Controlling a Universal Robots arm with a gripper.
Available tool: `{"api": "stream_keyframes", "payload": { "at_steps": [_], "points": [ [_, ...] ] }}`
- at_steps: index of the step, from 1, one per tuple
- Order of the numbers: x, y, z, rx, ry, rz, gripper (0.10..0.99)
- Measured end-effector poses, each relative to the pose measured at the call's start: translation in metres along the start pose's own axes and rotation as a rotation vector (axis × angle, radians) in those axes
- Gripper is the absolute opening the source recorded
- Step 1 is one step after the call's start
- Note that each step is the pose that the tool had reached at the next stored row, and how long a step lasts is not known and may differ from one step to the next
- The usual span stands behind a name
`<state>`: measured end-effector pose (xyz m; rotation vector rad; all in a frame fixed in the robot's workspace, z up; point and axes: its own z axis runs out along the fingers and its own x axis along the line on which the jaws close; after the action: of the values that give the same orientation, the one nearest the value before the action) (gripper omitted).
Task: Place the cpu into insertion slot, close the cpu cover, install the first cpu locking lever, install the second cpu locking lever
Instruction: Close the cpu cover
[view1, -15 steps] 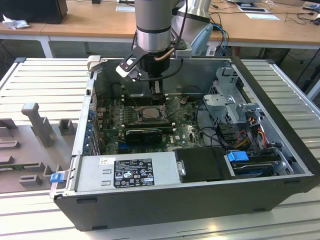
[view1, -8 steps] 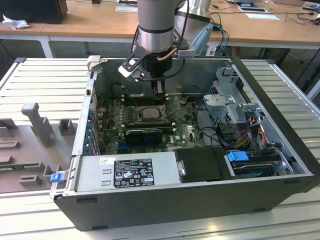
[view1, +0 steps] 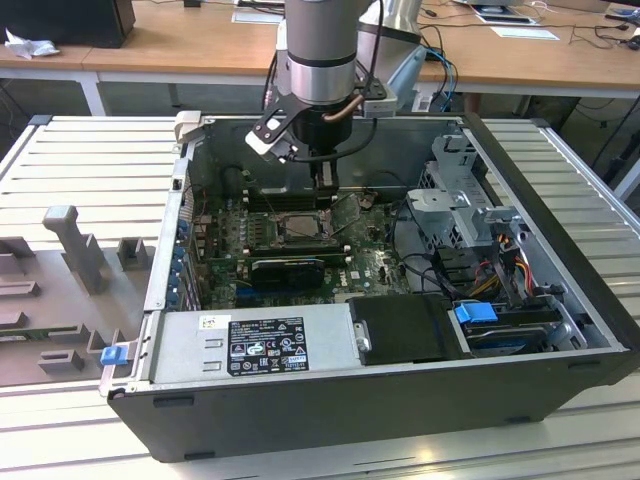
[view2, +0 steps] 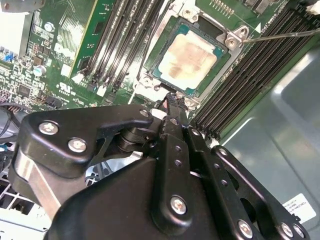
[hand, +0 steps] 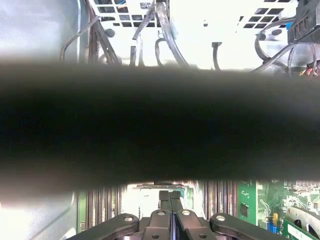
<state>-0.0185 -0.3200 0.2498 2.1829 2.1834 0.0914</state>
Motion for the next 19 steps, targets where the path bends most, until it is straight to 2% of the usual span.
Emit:
{"api": "stream_keyframes", "payload": {
  "at_steps": [8,10,16,19],
  "points": [
    [0.0000,0.0015,-0.0036,0.001,-0.0001,0.000,0.106],
    [0.0000,0.0022,-0.0083,0.003,-0.0001,0.000,0.106],
    [0.0001,0.0042,-0.0157,0.009,-0.0007,0.000,0.106],
    [0.0001,0.0129,-0.0152,0.017,-0.0008,0.000,0.106]
  ]
}}
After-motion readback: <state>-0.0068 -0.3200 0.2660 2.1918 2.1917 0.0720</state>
